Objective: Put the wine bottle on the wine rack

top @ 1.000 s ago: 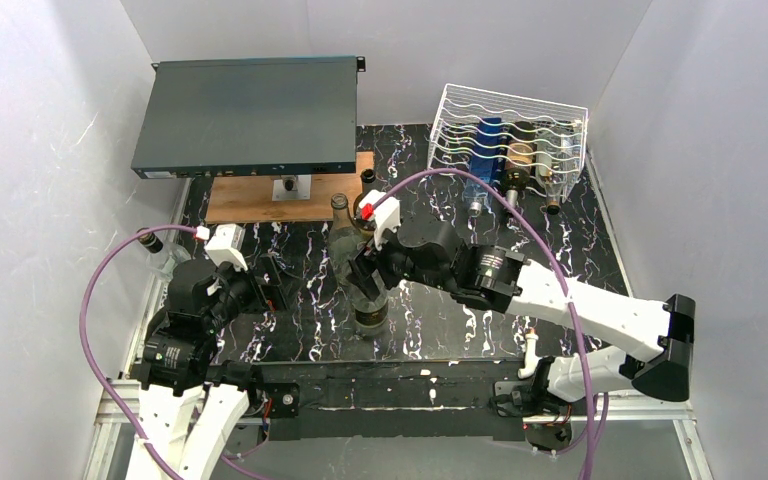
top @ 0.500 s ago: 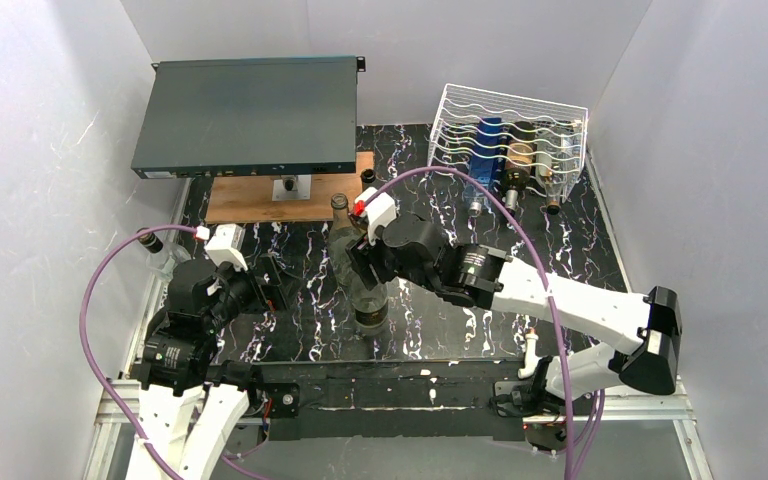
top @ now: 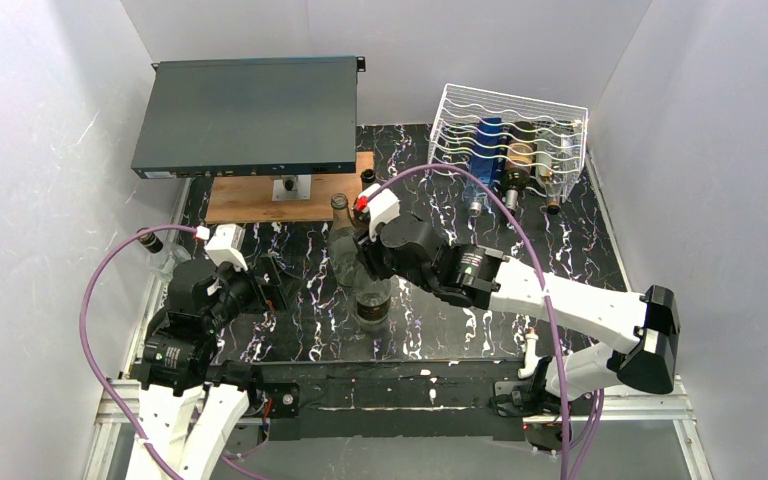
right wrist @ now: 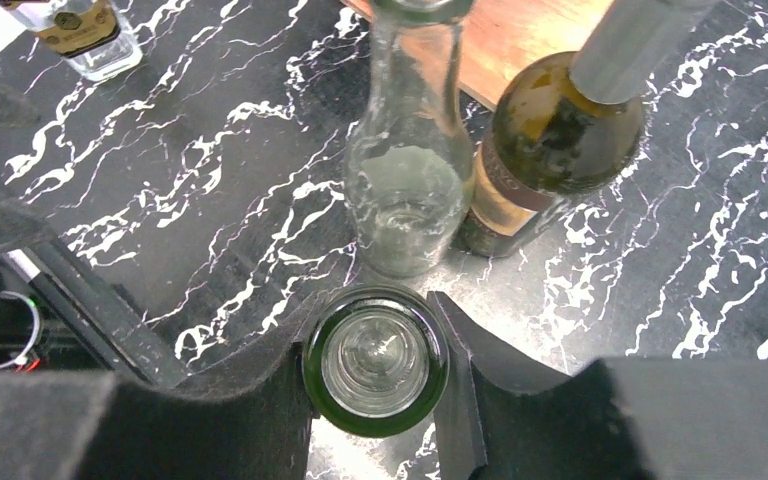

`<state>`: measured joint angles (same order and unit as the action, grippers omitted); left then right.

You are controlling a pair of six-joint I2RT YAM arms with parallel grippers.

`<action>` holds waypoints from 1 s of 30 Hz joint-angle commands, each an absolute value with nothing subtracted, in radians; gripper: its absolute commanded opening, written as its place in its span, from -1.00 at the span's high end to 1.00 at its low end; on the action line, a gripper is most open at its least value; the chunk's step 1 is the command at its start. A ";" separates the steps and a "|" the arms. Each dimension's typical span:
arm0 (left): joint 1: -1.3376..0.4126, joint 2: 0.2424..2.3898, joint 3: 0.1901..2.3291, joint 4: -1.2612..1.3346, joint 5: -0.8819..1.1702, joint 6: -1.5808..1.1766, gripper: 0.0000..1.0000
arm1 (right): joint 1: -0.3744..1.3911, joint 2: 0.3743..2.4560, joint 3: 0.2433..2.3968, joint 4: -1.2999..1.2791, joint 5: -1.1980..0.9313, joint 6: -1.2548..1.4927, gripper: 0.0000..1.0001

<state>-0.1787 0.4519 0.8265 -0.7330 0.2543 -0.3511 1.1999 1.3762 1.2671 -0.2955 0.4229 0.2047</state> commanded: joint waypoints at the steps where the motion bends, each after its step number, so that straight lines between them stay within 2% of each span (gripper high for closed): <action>1: -0.178 0.452 0.822 -0.723 0.259 -0.344 -0.99 | 1.148 1.337 1.304 -0.317 0.524 0.201 0.97; 9: -0.178 0.459 0.822 -0.723 0.260 -0.344 -0.99 | 0.936 1.262 1.292 -0.344 0.439 0.227 0.97; 17: -0.178 0.464 0.823 -0.723 0.263 -0.342 -0.99 | 0.765 1.301 1.314 -0.317 0.425 0.245 0.97; 23: -0.177 0.466 0.823 -0.723 0.263 -0.343 -0.99 | 0.646 1.422 1.412 -0.207 0.342 0.214 0.97; 30: -0.178 0.473 0.823 -0.723 0.261 -0.344 -0.99 | 0.625 1.546 1.514 -0.084 0.359 0.147 0.97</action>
